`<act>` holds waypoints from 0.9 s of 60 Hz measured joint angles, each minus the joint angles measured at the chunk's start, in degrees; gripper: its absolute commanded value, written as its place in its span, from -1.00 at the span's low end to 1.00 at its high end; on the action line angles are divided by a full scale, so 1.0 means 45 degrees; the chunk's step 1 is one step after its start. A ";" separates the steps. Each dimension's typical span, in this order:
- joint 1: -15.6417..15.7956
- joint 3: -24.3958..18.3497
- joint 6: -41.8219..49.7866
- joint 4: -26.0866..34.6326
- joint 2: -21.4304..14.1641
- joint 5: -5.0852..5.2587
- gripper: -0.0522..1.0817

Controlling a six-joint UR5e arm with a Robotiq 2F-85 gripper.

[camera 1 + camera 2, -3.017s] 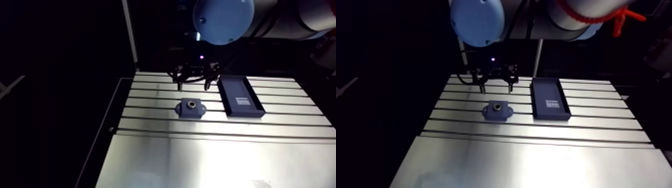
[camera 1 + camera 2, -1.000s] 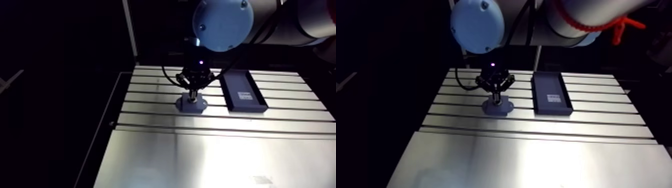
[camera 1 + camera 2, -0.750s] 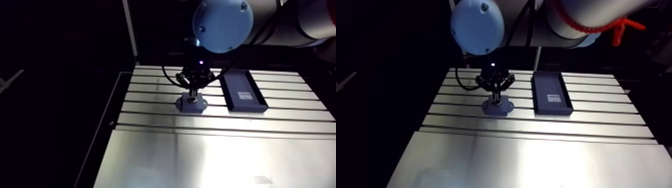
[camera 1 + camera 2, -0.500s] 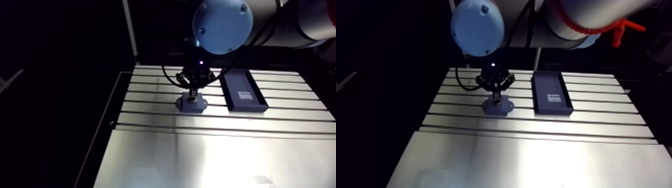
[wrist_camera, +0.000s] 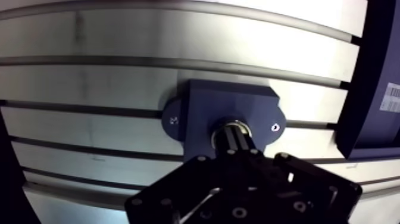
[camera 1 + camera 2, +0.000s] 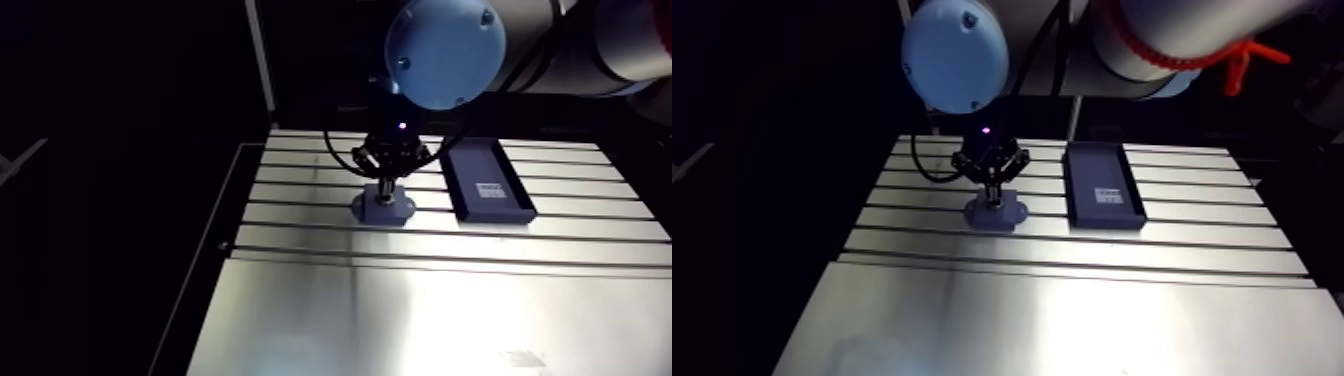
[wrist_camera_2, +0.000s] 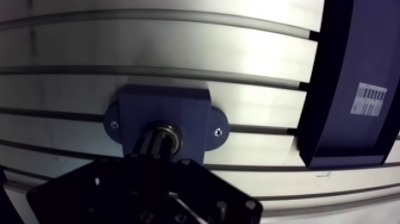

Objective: Pick up the bearing and press it into the housing until flush.

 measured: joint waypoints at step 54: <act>0.0000 0.0084 -0.0003 -0.0015 0.0013 -0.0064 0.99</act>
